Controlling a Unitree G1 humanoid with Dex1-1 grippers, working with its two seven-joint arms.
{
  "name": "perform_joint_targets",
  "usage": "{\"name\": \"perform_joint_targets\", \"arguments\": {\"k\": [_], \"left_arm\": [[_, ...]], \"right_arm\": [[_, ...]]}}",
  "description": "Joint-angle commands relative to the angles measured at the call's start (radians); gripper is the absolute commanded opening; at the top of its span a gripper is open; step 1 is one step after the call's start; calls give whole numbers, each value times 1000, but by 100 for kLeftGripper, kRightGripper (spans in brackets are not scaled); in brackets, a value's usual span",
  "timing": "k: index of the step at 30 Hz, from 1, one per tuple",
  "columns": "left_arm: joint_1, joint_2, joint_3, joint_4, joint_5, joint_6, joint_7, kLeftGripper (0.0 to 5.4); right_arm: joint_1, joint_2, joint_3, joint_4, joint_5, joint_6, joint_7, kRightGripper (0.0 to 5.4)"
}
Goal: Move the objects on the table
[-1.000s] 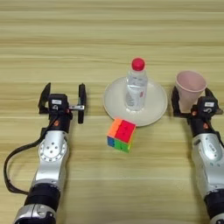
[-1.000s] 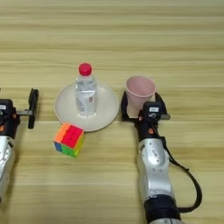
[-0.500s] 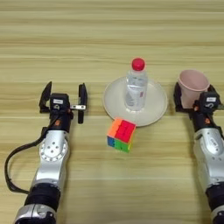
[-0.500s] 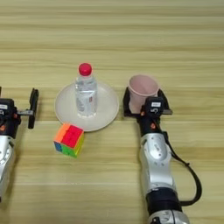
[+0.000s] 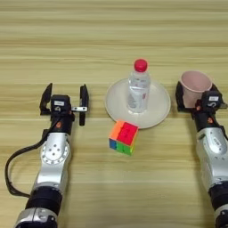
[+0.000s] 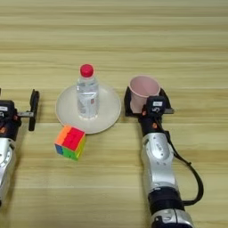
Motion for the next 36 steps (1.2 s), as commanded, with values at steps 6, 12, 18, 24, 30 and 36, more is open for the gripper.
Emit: {"name": "perform_joint_targets", "arguments": {"k": [6,12,18,24,30,36], "left_arm": [[-2,-4,-2,-2,8,-9,8,539],[-2,-5,-2,-2,8,-10,9,540],[-5,-6,-3,2,8,-10,8,540],[-7,-8,-5,-2,9,-9,7,540],[11,-13,-13,-62,-18,-8,-25,540],[68,-9,-34,-203,-78,26,-112,540]], "right_arm": [[-26,-9,-5,26,15,-10,8,540],[-27,-11,-3,28,17,-9,11,481],[-26,-15,-5,17,19,-8,15,456],[-20,-26,-6,-22,14,-2,14,454],[-4,-41,13,-141,4,33,20,451],[39,-50,29,-289,49,119,63,451]]}}
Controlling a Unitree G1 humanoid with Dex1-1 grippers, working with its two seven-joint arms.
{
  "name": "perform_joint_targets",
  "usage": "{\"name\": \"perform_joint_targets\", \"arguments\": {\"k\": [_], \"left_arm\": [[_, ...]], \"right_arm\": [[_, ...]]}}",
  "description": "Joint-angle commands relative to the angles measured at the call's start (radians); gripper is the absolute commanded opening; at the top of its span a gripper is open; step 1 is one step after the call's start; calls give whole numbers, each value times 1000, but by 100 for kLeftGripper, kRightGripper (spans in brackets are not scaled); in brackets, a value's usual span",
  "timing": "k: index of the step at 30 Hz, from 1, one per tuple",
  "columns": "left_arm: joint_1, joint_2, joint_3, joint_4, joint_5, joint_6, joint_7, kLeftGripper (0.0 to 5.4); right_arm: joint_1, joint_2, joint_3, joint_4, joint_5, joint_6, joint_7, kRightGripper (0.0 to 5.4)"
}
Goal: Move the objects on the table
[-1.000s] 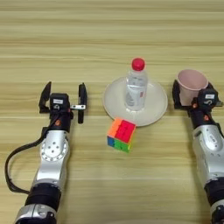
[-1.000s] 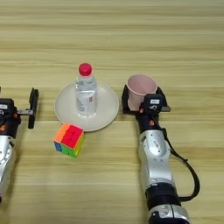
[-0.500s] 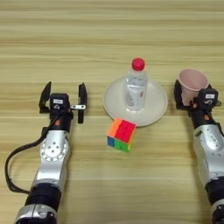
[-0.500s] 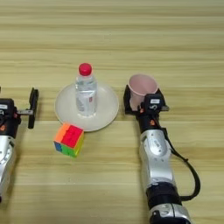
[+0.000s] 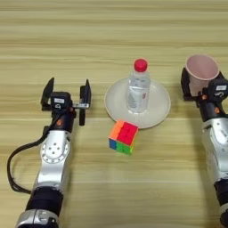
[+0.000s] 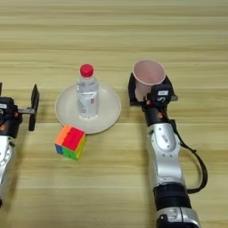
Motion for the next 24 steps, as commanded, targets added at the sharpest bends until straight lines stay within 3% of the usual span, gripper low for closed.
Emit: {"name": "perform_joint_targets", "arguments": {"k": [1,6,10,13,20,24], "left_arm": [[44,10,-13,-103,-50,33,-64,540],[125,70,-35,-292,-125,66,-193,540],[178,101,-29,-416,-252,125,-291,540],[208,122,-45,-478,-300,156,-355,540],[269,151,-140,-559,-320,233,-481,540],[262,151,-187,-537,-256,248,-503,540]], "right_arm": [[48,-18,10,-108,38,75,36,451],[150,-67,7,-309,143,208,125,451],[222,-115,-30,-412,246,287,190,451],[249,-130,-38,-455,282,317,217,451],[284,-147,-27,-525,308,325,271,451],[291,-146,-23,-553,329,341,286,450]]}}
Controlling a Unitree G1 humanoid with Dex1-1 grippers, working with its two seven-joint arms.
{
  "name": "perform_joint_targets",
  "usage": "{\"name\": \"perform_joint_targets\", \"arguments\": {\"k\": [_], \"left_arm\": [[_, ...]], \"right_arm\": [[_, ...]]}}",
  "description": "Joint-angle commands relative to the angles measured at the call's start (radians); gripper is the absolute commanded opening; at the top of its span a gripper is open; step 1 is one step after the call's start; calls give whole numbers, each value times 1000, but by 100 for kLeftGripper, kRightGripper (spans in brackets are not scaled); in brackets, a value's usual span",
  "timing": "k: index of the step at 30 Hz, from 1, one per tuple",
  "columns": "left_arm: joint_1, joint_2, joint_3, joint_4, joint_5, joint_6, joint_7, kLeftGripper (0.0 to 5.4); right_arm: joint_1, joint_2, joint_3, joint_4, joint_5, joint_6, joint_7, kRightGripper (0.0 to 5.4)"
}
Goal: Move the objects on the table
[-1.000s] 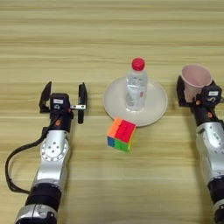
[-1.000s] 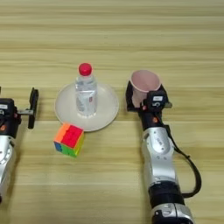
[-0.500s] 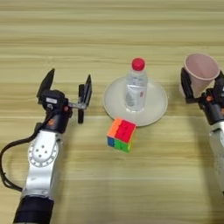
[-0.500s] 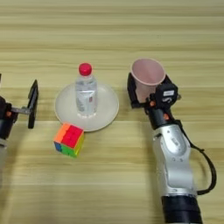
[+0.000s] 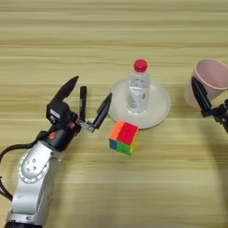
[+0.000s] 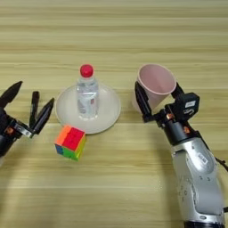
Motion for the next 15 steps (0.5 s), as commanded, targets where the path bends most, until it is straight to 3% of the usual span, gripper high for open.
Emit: {"name": "perform_joint_targets", "arguments": {"k": [1,5,15], "left_arm": [[-10,10,-46,18,65,21,-20,540],[-28,-7,-94,62,126,10,-22,540],[-76,-39,-126,125,189,-9,-1,540]], "right_arm": [[12,-9,7,-43,29,27,22,450],[33,-9,25,-81,41,40,38,450],[44,0,89,-96,17,47,46,450]]}}
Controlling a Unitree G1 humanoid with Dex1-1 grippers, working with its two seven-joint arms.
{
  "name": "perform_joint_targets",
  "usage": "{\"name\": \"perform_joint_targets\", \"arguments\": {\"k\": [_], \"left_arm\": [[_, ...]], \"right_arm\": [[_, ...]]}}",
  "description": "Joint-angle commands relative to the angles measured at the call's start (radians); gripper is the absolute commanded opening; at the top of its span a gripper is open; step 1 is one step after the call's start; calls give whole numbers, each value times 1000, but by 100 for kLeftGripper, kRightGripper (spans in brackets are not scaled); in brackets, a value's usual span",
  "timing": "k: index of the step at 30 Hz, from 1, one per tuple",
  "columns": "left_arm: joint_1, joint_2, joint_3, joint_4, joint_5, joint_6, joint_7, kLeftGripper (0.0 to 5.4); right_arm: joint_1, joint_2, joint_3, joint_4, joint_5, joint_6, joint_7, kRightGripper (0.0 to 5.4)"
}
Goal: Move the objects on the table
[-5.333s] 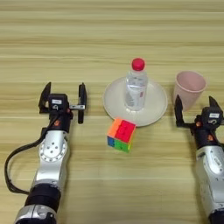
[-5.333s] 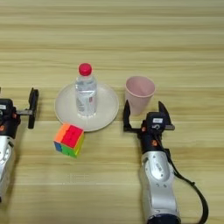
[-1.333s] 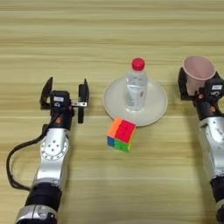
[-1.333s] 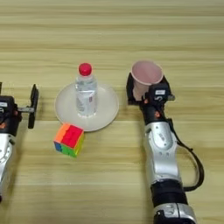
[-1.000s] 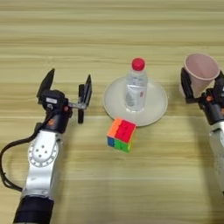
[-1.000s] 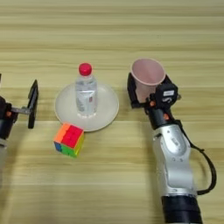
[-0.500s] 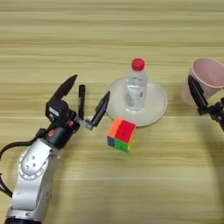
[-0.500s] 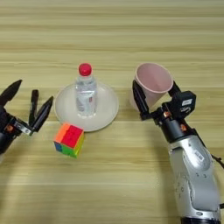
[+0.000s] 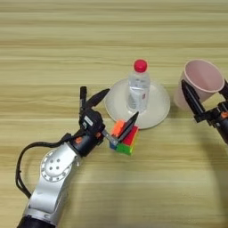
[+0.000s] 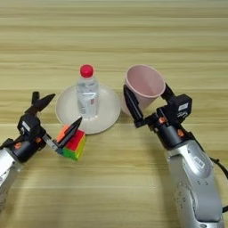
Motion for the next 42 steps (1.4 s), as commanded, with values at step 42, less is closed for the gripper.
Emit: {"name": "perform_joint_targets", "arguments": {"k": [42], "left_arm": [[-64,-37,-132,100,148,-27,28,540]], "right_arm": [[-21,52,246,90,-125,12,38,449]]}}
